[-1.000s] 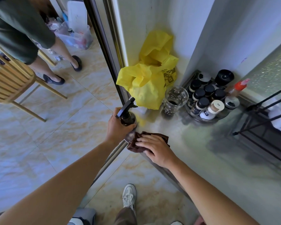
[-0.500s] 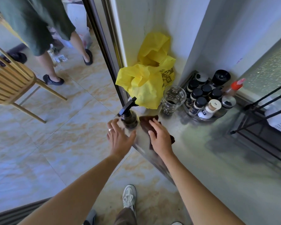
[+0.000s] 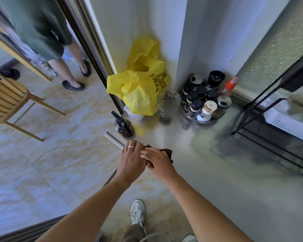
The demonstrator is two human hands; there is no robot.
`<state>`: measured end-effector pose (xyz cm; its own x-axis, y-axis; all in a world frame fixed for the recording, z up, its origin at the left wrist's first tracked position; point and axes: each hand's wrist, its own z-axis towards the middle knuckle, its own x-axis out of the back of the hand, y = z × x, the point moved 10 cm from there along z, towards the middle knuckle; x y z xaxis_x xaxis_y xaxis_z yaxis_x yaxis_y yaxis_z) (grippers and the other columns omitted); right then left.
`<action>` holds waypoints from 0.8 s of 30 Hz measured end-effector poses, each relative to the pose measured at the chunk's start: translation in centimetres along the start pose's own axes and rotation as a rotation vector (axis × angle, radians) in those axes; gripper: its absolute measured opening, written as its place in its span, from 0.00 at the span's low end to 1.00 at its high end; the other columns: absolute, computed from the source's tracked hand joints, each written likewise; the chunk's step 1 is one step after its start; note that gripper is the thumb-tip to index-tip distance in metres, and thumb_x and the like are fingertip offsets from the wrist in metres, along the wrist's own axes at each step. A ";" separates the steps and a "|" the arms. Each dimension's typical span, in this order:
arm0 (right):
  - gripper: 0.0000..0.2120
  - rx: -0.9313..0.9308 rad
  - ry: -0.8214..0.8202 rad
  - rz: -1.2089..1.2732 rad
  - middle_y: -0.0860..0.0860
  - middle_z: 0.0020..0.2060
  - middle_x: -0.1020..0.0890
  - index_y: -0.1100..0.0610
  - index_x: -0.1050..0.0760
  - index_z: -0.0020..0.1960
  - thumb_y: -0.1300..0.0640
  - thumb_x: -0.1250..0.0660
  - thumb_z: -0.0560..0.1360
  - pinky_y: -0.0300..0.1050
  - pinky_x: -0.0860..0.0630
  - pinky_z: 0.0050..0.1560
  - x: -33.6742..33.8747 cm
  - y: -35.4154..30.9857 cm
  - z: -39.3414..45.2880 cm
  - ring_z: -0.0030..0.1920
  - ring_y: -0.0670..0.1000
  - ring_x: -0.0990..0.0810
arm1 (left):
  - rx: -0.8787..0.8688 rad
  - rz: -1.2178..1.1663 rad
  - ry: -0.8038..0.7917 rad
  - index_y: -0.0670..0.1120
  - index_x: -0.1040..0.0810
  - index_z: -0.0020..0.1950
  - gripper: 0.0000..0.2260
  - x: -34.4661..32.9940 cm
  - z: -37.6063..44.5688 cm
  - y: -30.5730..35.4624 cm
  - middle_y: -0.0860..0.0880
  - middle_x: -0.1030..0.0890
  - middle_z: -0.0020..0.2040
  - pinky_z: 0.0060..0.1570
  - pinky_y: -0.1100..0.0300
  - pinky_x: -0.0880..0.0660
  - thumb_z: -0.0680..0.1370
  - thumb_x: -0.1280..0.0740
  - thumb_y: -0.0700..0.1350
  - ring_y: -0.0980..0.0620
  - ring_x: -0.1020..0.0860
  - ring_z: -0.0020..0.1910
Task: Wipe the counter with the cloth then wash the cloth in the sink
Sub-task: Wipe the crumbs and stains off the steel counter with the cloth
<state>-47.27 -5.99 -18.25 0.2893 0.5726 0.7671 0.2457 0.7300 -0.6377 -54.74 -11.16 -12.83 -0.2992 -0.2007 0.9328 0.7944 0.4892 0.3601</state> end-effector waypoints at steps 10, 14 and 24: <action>0.27 -0.117 0.090 0.033 0.42 0.72 0.26 0.47 0.24 0.70 0.65 0.34 0.73 0.44 0.33 0.67 5.1 6.4 -7.6 0.76 0.46 0.33 | -0.069 -0.024 -0.077 0.44 0.26 0.49 0.08 -2.6 0.0 5.4 0.47 0.27 0.49 0.49 0.48 0.23 0.71 0.36 0.38 0.44 0.26 0.49; 0.28 -0.210 0.212 -0.066 0.45 0.76 0.31 0.49 0.30 0.76 0.64 0.35 0.77 0.50 0.30 0.70 8.3 10.6 -9.9 0.78 0.49 0.36 | -0.139 -0.023 -0.110 0.44 0.24 0.50 0.09 -4.5 0.5 9.8 0.46 0.25 0.50 0.46 0.47 0.23 0.71 0.37 0.42 0.42 0.24 0.48; 0.24 -0.527 0.478 -0.215 0.52 0.76 0.30 0.56 0.32 0.77 0.63 0.38 0.82 0.57 0.30 0.72 17.4 20.0 -19.5 0.76 0.58 0.34 | -0.289 -0.152 -0.149 0.46 0.26 0.52 0.10 -7.7 -1.0 21.4 0.48 0.28 0.52 0.45 0.54 0.28 0.71 0.37 0.39 0.46 0.27 0.52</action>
<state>-19.28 11.31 -19.10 0.5263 0.1246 0.8411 0.7190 0.4628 -0.5185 -34.91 0.02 -12.34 -0.4825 -0.1159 0.8682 0.8452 0.1984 0.4962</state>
